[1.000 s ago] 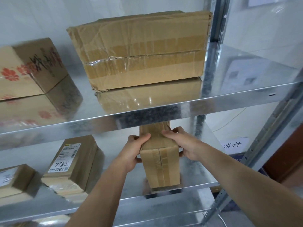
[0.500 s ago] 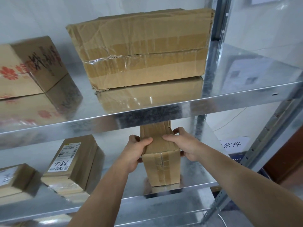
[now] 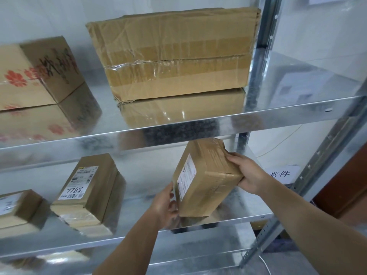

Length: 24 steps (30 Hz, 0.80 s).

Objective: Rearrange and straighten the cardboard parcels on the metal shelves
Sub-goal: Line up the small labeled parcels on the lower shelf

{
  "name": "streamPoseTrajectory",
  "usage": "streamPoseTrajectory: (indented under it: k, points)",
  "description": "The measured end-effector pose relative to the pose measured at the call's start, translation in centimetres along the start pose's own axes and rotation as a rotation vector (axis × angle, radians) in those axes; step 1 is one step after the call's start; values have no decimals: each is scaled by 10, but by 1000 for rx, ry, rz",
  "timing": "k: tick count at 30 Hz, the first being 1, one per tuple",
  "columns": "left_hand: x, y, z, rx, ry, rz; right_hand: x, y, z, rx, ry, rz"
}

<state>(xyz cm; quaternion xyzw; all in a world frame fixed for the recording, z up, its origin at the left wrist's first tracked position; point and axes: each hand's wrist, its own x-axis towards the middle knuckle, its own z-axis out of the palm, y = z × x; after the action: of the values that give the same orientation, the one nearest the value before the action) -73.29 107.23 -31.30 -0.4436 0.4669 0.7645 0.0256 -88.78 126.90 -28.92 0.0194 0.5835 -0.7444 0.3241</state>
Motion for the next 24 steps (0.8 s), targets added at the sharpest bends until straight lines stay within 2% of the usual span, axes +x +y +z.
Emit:
streamPoseTrajectory:
  k: [2, 4, 7, 11, 13, 16, 20, 24]
  points:
    - [-3, -5, 4, -121, -82, -122, 4, 9, -9, 27, 48, 5]
    - [-5, -5, 6, -134, -163, -174, 7, 19, -16, 35, 82, 0]
    - [-2, -4, 5, -85, -144, -58, 6, 25, -22, 3, 148, -60]
    - [11, 4, 0, -65, -45, 100, 12, 30, -31, -344, 270, -159]
    - [19, 5, -2, -8, -11, 167, 15, 30, -31, -403, 276, -129]
    - [19, 7, 2, 29, 5, 243, 16, 26, -26, -374, 256, -13]
    - [16, 11, 14, 10, -6, 302, 17, 24, -20, -168, 226, 44]
    - [12, 9, 22, 23, 26, 313, 19, 27, -18, -201, 180, 68]
